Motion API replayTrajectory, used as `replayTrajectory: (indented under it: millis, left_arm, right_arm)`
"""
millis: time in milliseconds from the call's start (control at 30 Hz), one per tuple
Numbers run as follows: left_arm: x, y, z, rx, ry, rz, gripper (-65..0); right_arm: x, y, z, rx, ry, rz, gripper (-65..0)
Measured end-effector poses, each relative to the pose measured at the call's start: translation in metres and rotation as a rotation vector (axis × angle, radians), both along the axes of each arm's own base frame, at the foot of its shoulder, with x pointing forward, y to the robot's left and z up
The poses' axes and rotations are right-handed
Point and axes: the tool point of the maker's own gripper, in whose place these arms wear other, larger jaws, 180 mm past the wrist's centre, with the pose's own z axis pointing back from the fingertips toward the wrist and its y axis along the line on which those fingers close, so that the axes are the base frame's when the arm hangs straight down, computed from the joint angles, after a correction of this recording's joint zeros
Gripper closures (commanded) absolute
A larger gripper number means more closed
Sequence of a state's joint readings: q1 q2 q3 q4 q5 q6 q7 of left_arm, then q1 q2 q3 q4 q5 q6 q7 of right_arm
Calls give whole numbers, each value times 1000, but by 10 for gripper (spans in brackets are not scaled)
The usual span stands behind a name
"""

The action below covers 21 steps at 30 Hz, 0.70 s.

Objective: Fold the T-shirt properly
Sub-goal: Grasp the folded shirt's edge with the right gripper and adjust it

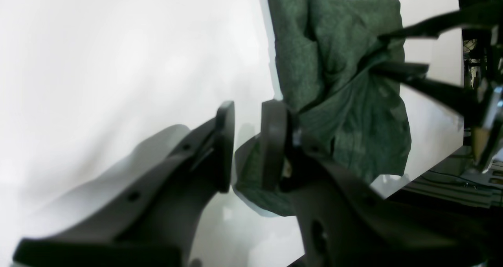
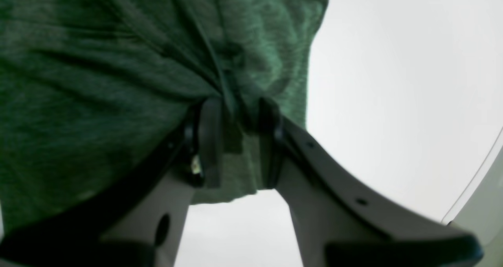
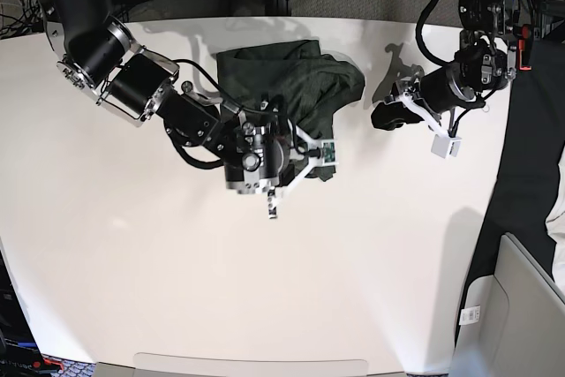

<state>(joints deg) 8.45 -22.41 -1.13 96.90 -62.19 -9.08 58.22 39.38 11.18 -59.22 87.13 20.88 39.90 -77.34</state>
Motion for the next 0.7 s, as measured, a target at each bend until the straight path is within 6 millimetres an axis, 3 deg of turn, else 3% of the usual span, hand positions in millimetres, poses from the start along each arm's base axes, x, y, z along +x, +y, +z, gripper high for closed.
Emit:
replayTrajectory:
  millis: [267,433,700]
  left_arm:
    - [0,0,1,-3,-2,-2,-122]
    - [0,0,1,-3,-2,-2,-122]
    - [1,-2,5,-2,-15,-7,-122]
  right_arm:
    - [6,8,10,30,-14,-8,-128]
    - [6,16,0,25,18,-21,-51]
    - [17,21,1,7,-41,-21,-47]
